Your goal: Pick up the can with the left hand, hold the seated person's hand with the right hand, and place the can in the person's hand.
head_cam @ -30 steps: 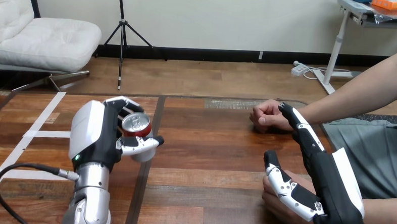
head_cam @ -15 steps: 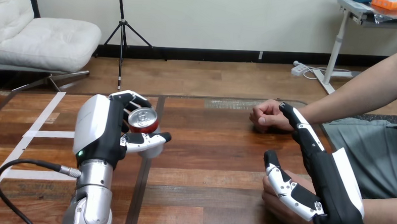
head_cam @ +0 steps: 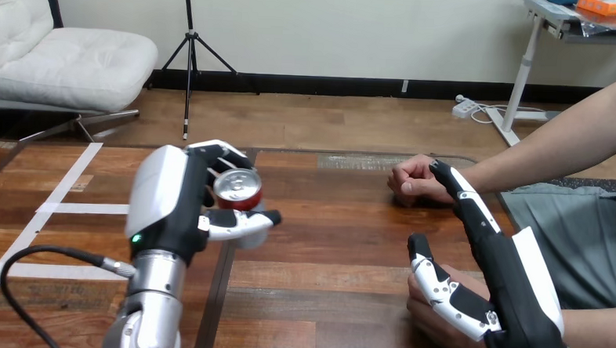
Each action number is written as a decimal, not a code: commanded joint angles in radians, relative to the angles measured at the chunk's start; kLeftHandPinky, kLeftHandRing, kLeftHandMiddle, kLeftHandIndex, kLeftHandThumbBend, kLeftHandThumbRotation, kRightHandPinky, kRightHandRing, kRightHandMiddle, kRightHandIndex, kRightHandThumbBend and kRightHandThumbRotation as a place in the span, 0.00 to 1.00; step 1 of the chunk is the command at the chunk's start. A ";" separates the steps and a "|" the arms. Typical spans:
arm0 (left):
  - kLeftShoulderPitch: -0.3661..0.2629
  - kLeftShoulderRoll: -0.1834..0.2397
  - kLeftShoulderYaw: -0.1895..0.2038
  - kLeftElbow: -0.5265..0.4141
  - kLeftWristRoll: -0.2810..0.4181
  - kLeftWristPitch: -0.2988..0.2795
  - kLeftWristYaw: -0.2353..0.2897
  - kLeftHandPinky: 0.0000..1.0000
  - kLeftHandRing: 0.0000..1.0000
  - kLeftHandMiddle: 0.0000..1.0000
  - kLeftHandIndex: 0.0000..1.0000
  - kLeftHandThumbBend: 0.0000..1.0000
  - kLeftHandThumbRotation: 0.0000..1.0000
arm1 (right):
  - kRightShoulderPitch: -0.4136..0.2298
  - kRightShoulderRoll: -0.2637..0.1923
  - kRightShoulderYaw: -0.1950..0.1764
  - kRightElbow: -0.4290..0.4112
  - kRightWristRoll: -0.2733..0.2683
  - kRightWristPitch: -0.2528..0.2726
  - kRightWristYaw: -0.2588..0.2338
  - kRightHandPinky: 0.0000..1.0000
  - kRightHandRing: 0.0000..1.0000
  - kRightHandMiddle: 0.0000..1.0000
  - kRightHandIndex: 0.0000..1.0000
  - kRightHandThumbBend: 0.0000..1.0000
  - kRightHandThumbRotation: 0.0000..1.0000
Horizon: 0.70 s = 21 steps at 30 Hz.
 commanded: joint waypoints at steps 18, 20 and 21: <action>-0.051 -0.021 -0.028 -0.060 0.020 -0.078 0.008 0.35 0.40 0.46 0.48 0.76 0.00 | -0.034 -0.119 -0.075 -0.158 -0.146 0.063 0.027 0.86 0.94 0.97 0.95 0.58 0.09; -0.050 -0.023 -0.030 -0.063 0.018 -0.073 0.003 0.36 0.40 0.46 0.48 0.76 0.00 | -0.027 -0.131 -0.083 -0.180 -0.185 0.071 0.028 0.86 0.94 0.97 0.95 0.61 0.09; -0.050 -0.024 -0.031 -0.064 0.017 -0.069 0.000 0.36 0.40 0.47 0.49 0.75 0.00 | -0.024 -0.137 -0.086 -0.189 -0.203 0.073 0.028 0.86 0.94 0.97 0.95 0.63 0.09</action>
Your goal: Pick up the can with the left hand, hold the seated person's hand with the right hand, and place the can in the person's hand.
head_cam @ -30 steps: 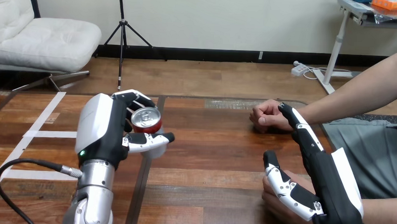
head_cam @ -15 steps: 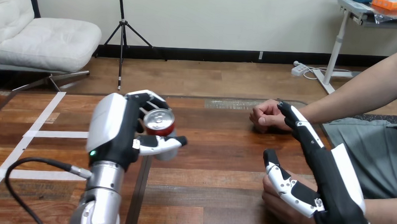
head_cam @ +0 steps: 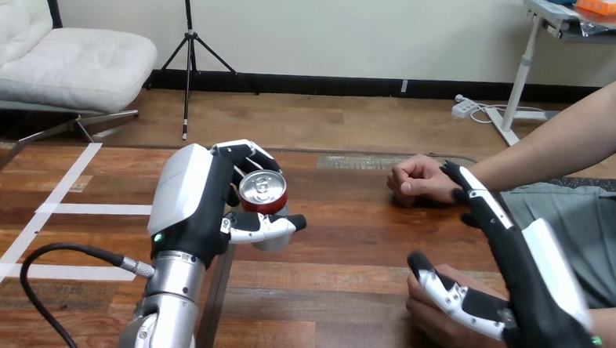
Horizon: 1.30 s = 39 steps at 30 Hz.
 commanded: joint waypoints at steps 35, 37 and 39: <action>-0.056 -0.017 0.001 -0.037 0.006 -0.037 0.000 0.36 0.41 0.48 0.49 0.74 0.00 | 0.019 -0.201 -0.134 -0.361 -0.449 0.190 0.318 0.91 0.95 0.91 0.88 0.95 0.07; -0.057 -0.016 0.001 -0.036 0.008 -0.038 0.003 0.36 0.41 0.48 0.49 0.74 0.00 | 0.018 -0.208 -0.137 -0.361 -0.450 0.189 0.327 0.90 0.94 0.91 0.87 0.95 0.06; -0.059 -0.014 0.000 -0.030 0.012 -0.046 0.009 0.36 0.41 0.47 0.49 0.74 0.00 | 0.016 -0.223 -0.143 -0.362 -0.449 0.196 0.358 0.90 0.93 0.90 0.87 0.95 0.06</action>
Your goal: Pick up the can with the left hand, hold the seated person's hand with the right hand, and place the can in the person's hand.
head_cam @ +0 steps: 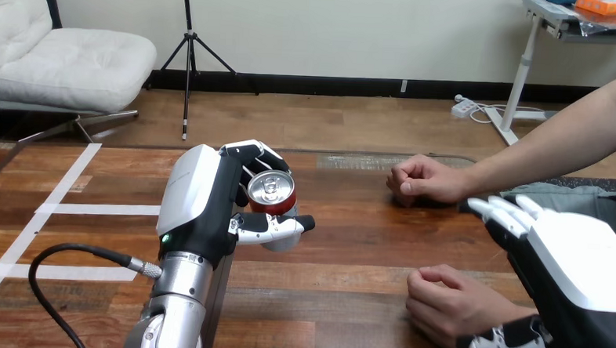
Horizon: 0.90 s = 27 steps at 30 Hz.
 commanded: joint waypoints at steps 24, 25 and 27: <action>-0.064 0.010 0.007 -0.010 0.008 -0.045 0.015 0.35 0.40 0.47 0.49 0.75 0.00 | -0.057 -0.118 -0.049 -0.052 0.004 0.075 0.273 0.83 0.87 0.87 0.83 0.95 0.03; -0.064 0.010 0.008 -0.011 0.007 -0.045 0.014 0.35 0.40 0.47 0.49 0.75 0.00 | -0.057 -0.119 -0.049 -0.050 0.002 0.076 0.277 0.83 0.87 0.87 0.83 0.95 0.03; -0.064 0.009 0.008 -0.010 0.006 -0.046 0.014 0.35 0.40 0.47 0.49 0.75 0.00 | -0.058 -0.125 -0.047 -0.044 -0.009 0.081 0.288 0.83 0.86 0.86 0.83 0.95 0.04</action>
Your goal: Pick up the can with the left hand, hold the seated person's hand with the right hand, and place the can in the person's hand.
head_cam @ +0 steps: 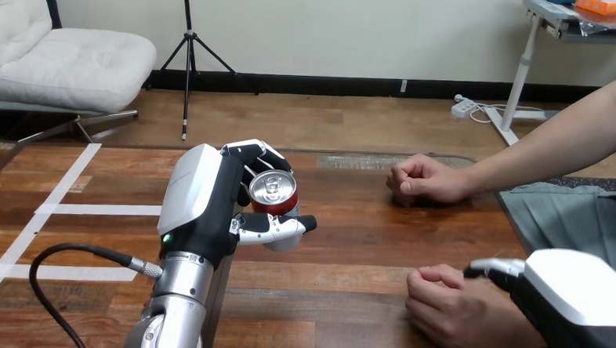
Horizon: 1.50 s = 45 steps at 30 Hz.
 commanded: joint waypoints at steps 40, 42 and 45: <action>-0.061 0.015 0.012 -0.008 0.011 -0.034 0.023 0.36 0.41 0.47 0.49 0.75 0.00 | -0.079 0.013 0.037 0.077 -0.233 0.093 -0.023 0.83 0.87 0.87 0.83 0.91 0.00; -0.060 0.015 0.012 -0.008 0.011 -0.037 0.025 0.36 0.41 0.47 0.49 0.75 0.00 | -0.079 0.011 0.035 0.084 -0.228 0.095 -0.031 0.83 0.87 0.87 0.83 0.90 0.00; -0.059 0.014 0.012 -0.008 0.009 -0.039 0.025 0.36 0.40 0.47 0.49 0.75 0.00 | -0.079 0.009 0.033 0.093 -0.221 0.096 -0.046 0.84 0.87 0.88 0.83 0.89 0.01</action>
